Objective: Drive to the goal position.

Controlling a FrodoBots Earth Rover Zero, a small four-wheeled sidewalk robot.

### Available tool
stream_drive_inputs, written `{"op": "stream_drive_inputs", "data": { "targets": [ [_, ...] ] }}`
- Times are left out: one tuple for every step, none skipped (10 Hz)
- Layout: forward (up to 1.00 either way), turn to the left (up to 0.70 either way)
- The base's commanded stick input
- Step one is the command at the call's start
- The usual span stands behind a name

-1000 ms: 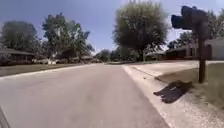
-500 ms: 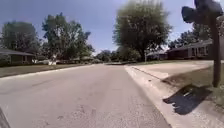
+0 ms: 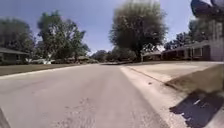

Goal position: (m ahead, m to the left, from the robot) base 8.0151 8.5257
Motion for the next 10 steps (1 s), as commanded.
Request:
{"op": "stream_drive_inputs", "data": {
  "targets": [
    [0.7,0.0],
    [0.7,0.0],
    [0.7,0.0],
    [0.7,0.0],
    [0.7,0.0],
    [0.7,0.0],
    [0.7,0.0],
    [0.7,0.0],
    [0.7,0.0],
    [0.7,0.0]
  ]
}}
